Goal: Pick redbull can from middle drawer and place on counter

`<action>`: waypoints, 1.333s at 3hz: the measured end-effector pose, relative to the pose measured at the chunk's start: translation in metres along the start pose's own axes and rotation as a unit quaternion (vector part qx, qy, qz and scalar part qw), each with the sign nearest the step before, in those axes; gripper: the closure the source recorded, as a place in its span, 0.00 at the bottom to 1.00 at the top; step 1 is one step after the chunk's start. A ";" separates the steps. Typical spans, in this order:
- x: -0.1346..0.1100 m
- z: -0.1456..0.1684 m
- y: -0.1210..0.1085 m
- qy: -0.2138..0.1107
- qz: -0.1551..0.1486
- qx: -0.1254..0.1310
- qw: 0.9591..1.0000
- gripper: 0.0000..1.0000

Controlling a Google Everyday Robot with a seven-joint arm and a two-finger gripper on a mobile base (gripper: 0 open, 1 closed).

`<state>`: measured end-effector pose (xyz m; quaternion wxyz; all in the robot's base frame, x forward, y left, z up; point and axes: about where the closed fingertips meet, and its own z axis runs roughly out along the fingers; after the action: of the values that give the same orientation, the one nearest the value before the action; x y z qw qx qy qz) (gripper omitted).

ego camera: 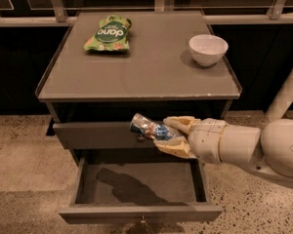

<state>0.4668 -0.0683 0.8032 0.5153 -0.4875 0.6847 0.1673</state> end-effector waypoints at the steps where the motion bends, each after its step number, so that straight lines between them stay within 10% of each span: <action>1: 0.000 0.000 0.000 0.000 0.000 -0.001 1.000 1.00; 4: -0.101 -0.007 -0.064 -0.027 -0.106 0.008 0.994 1.00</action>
Offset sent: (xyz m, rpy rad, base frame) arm 0.0142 -0.0054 0.0826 -0.0511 -0.1441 0.0278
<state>0.5163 -0.0530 0.9114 0.5522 -0.5481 0.6168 0.1189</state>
